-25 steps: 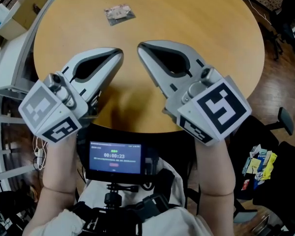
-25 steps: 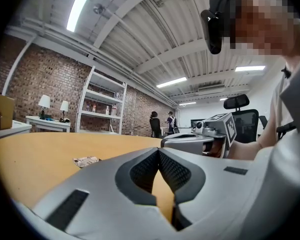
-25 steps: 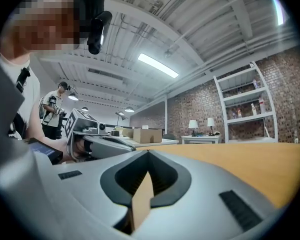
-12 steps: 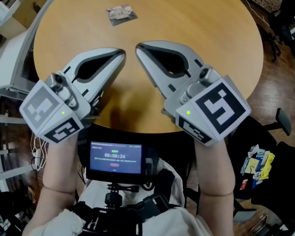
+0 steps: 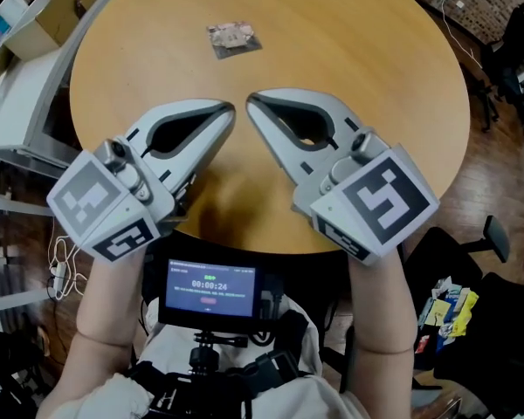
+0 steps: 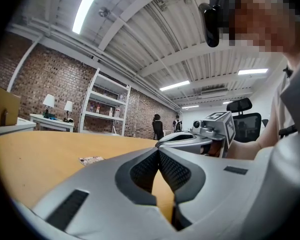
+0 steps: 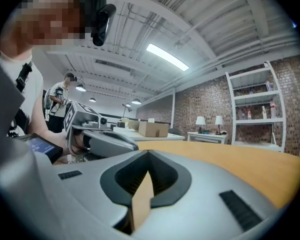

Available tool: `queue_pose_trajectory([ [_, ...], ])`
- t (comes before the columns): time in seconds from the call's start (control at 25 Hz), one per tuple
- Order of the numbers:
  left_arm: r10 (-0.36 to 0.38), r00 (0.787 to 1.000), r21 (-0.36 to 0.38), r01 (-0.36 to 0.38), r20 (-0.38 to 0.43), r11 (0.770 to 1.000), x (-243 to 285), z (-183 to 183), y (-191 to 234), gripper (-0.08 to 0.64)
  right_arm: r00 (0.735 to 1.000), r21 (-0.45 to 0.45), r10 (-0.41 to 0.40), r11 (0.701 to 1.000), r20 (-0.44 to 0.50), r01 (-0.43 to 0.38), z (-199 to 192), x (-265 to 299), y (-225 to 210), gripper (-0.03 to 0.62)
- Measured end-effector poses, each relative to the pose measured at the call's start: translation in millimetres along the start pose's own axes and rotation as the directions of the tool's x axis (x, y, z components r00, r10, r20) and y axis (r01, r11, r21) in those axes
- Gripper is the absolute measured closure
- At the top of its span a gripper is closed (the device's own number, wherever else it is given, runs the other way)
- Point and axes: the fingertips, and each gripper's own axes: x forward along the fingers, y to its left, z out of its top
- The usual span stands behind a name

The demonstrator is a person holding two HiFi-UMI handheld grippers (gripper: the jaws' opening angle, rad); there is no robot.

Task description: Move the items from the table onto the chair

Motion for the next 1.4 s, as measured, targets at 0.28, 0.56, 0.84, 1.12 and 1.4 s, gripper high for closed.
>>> queue_pose_trajectory([
  [0.28,0.023,0.999,-0.06,-0.02,0.036,0.998,-6.7,-5.3,3.7,0.552,0.975,-0.116,0.047,0.991,-0.216,-0.073,-19.1,22.9,-14.4,0.58],
  [0.56,0.016,0.999,-0.051,-0.014,0.041,0.999,-12.5,-0.9,4.8,0.552,0.95,-0.059,-0.004,0.998,-0.312,-0.015,-37.0,55.4,-79.4,0.389],
  [0.84,-0.005,1.0,-0.043,0.006,0.031,0.999,-16.9,-1.4,6.2,0.552,0.901,0.075,0.003,0.997,-0.435,0.033,-67.0,94.0,-123.9,0.32],
  [1.12,-0.016,1.0,-0.047,0.017,0.026,0.999,-21.7,-4.1,7.0,0.552,0.856,0.119,0.072,0.993,-0.512,-0.012,-79.0,127.0,-124.1,0.314],
  [1.4,-0.014,1.0,-0.047,0.015,0.028,0.999,-24.9,-3.1,2.5,0.552,0.833,0.09,0.062,0.996,-0.55,-0.015,-87.6,138.6,-126.8,0.23],
])
